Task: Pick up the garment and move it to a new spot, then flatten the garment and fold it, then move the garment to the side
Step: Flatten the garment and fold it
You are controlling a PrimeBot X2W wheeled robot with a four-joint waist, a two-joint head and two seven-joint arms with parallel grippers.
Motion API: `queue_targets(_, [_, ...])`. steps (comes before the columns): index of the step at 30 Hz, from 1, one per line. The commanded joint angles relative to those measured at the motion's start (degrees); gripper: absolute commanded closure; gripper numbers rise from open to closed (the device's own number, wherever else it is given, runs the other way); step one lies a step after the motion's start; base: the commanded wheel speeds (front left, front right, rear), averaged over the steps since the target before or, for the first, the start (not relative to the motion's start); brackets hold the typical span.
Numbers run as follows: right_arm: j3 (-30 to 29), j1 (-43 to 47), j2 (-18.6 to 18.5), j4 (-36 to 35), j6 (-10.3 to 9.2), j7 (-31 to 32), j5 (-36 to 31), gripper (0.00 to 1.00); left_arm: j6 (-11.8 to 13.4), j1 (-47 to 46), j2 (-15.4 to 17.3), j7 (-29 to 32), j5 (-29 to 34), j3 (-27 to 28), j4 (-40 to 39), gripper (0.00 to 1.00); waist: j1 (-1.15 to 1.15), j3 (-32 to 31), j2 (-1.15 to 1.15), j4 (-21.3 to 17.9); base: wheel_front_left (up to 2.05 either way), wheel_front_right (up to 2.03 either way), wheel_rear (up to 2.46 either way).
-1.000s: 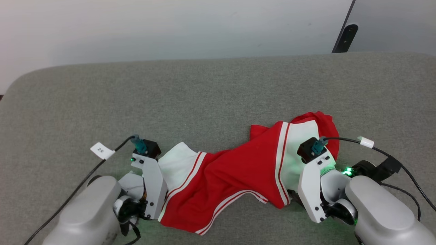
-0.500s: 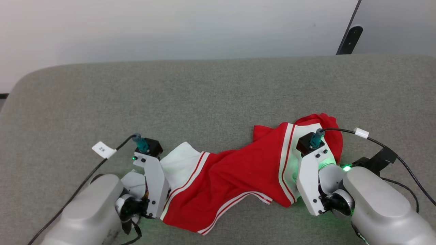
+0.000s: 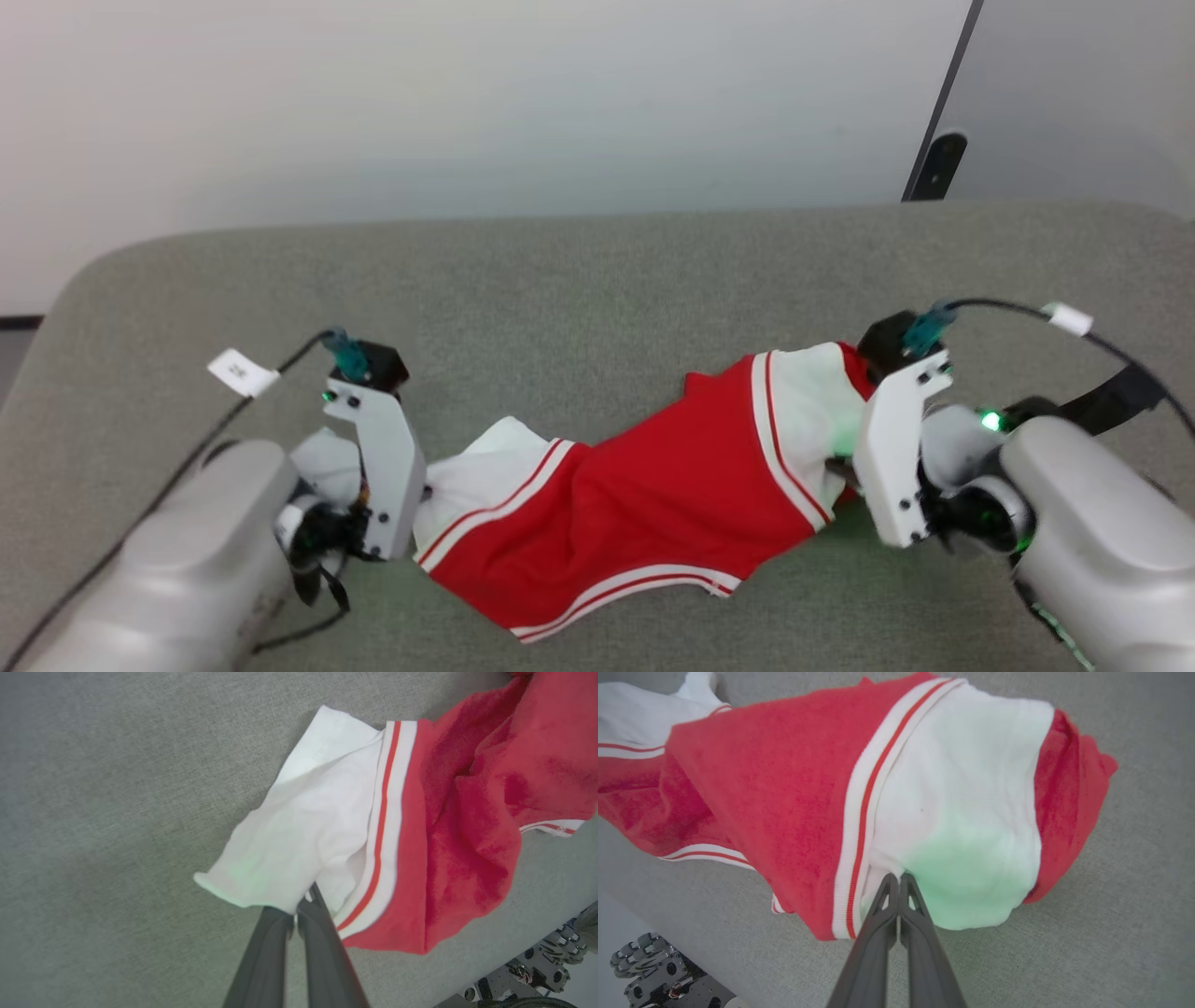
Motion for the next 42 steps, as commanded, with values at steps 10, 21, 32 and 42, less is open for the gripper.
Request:
queue_targets(10, [-6.48, -2.36, -3.01, -6.52, -0.06, -2.52, 1.86, 1.00, 0.26, -6.88, 2.77, 0.72, 0.42, 1.04, -1.31, 1.00, 0.00, -3.86, 0.00, -0.53, 0.00, 0.00, 0.00])
queue_targets(21, [-8.81, -9.89, -3.96, -5.26, -0.06, -8.65, -1.83, 1.00, 1.05, -17.63, 3.66, 1.26, 3.21, 2.15, 0.45, 1.00, 0.00, -6.10, 0.00, -0.78, 0.00, 0.00, 0.00])
queue_targets(32, [-8.94, -18.32, -3.64, 1.57, -0.06, -15.34, -2.99, 1.00, 1.87, -25.81, 3.98, -2.70, 6.16, 3.15, 5.06, 1.00, 0.00, -7.06, 0.00, -0.44, 0.00, 0.00, 0.00])
queue_targets(42, [-8.66, -27.26, 1.29, 13.92, -0.06, -23.80, -8.48, 1.00, 4.10, -31.31, 0.43, -10.47, 6.78, 5.30, 12.74, 1.00, 0.00, -6.99, 0.00, -0.62, 0.00, 0.00, 0.00])
